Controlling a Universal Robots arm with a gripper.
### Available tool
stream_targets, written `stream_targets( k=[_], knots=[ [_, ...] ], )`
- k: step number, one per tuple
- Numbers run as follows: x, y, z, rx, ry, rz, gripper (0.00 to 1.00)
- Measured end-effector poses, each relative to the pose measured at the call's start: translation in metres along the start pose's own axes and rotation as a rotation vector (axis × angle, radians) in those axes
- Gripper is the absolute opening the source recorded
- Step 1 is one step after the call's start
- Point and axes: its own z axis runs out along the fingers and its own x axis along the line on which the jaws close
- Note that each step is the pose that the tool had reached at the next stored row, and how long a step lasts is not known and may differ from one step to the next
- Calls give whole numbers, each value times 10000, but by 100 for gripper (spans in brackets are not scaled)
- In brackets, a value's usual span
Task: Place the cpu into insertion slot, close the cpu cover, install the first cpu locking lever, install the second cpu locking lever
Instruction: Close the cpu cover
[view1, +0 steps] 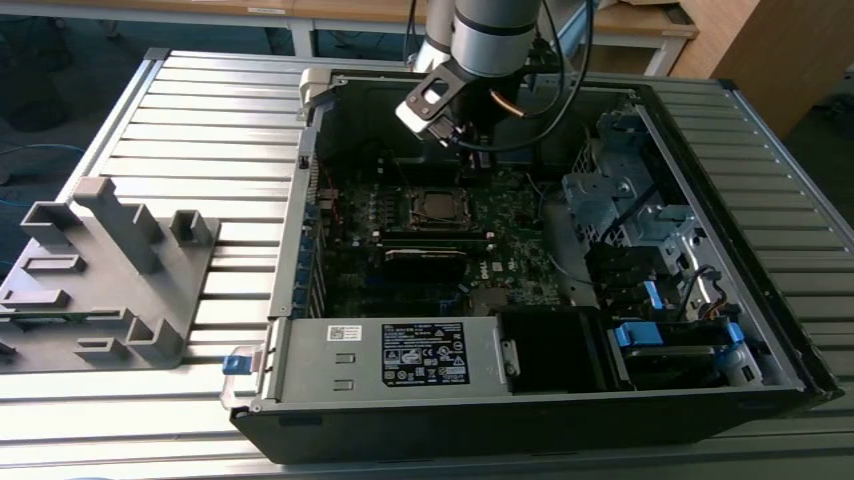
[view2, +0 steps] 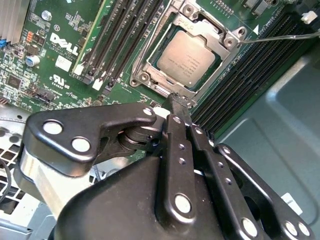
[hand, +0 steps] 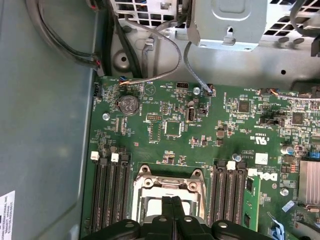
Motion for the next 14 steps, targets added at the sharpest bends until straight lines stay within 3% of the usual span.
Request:
stream_targets(
  k=[5, 14],
  knots=[
    [0, 0, 0, 6, 7, -302, 10],
    [0, 0, 0, 9, 9, -383, 10]
  ],
)
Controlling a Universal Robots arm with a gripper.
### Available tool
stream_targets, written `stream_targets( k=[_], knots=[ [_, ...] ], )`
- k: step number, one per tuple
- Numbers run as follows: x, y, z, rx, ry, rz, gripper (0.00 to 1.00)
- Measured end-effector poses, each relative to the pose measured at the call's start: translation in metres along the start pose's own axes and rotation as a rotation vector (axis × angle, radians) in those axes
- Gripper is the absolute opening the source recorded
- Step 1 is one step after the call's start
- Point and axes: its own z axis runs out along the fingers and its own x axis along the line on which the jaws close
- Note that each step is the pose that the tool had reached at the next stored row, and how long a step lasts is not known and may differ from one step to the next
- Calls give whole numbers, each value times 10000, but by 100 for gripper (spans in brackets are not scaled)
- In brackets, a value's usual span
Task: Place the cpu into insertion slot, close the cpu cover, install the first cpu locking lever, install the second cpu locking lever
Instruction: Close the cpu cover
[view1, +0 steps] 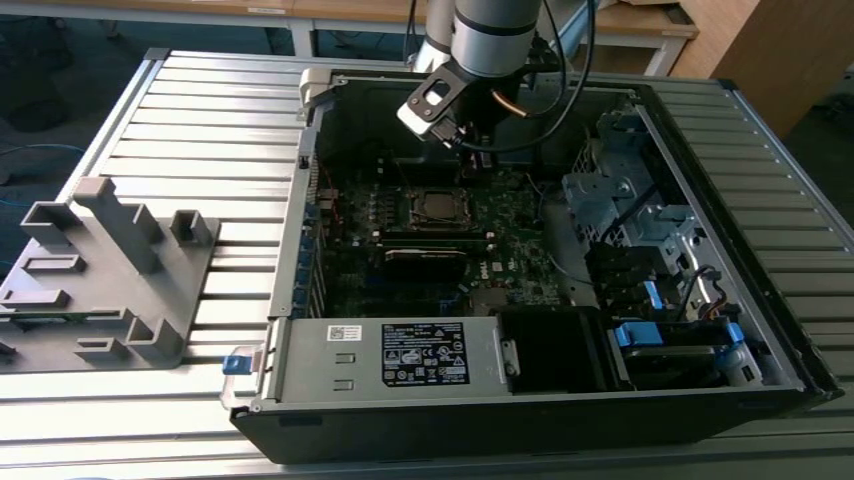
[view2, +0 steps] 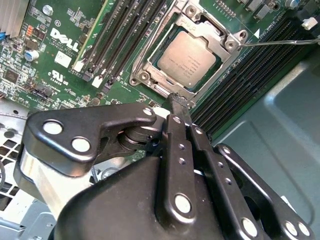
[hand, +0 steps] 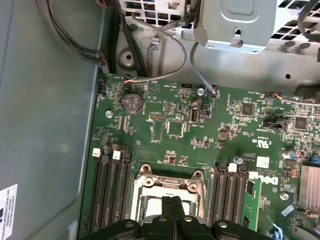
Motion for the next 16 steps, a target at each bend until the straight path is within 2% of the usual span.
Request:
stream_targets(
  k=[5, 13, 16],
  knots=[
    [0, 0, 1, 7, 9, -371, 10],
    [0, 0, 1, 8, 10, -383, 10],
    [0, 0, 1, 10, 12, -493, 10]
  ],
)
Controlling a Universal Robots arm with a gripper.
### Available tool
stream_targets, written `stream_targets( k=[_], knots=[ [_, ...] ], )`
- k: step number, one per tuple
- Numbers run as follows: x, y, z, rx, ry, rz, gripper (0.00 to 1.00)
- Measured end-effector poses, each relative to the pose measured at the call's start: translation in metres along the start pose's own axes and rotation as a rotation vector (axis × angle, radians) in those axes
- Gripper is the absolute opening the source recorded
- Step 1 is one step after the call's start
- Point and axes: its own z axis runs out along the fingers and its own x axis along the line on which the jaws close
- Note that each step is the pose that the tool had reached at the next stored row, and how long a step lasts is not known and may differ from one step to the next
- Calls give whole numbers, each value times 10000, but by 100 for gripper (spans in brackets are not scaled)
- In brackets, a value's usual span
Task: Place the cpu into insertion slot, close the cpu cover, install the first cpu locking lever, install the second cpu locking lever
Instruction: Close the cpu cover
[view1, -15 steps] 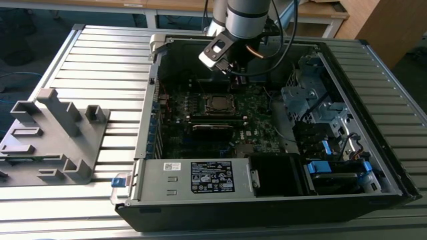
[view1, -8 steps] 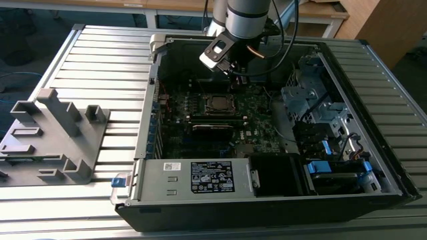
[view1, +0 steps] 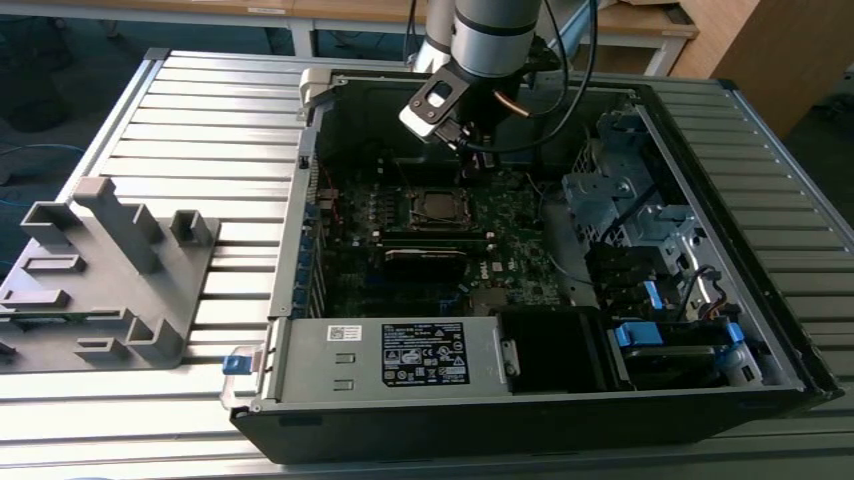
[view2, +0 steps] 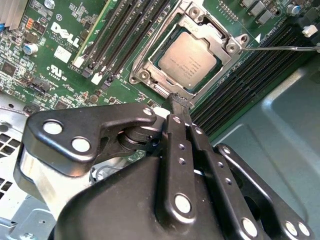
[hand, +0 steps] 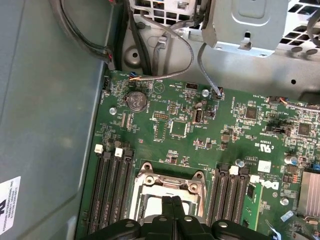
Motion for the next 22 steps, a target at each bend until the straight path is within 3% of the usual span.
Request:
stream_targets(
  k=[3, 14, 22],
  knots=[
    [0, 0, 0, 3, 4, -168, 10],
    [0, 0, 0, 5, 6, -231, 10],
    [0, 0, 10, 19, 22, -878, 10]
  ],
)
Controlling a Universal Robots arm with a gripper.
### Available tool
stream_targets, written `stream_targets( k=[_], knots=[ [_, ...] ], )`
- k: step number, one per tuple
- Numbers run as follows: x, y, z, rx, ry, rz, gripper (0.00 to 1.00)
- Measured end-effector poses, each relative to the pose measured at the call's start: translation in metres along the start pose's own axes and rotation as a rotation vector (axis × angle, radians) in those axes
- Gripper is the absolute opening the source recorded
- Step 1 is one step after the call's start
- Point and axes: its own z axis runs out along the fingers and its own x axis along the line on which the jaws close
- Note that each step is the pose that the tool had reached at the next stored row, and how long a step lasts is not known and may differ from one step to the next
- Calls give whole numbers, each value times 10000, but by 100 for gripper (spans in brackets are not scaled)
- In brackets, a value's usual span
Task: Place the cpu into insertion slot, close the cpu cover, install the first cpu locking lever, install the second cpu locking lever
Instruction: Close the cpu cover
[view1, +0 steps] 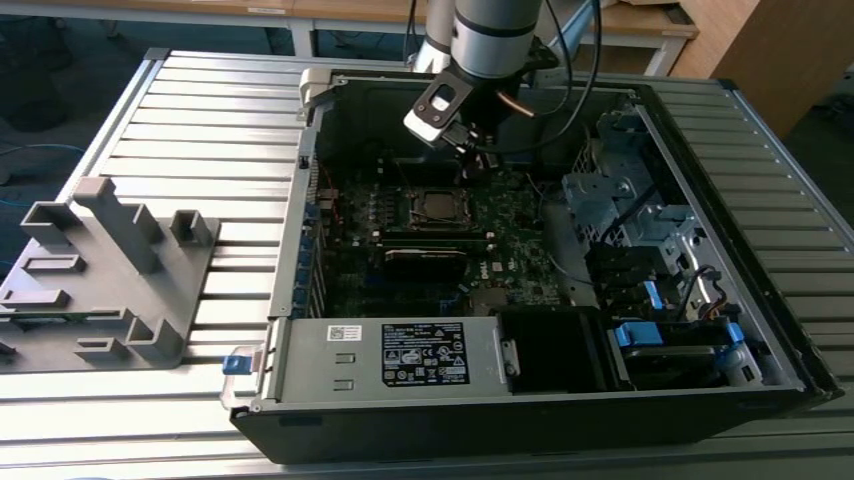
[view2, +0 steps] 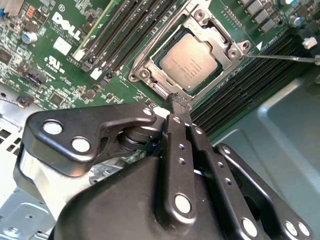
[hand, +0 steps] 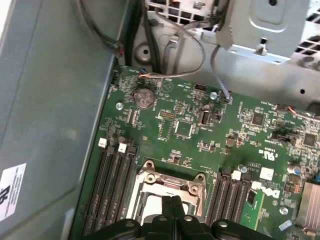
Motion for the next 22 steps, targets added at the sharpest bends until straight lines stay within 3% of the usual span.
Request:
stream_targets(
  k=[4, 13, 19, 22],
  knots=[
    [0, 0, 5, 11, 10, -483, 10],
    [0, 0, 6, 11, 13, -536, 10],
    [0, 0, 7, 25, 27, -1138, 10],
    [0, 0, 7, 25, 29, -1169, 10]
  ],
)
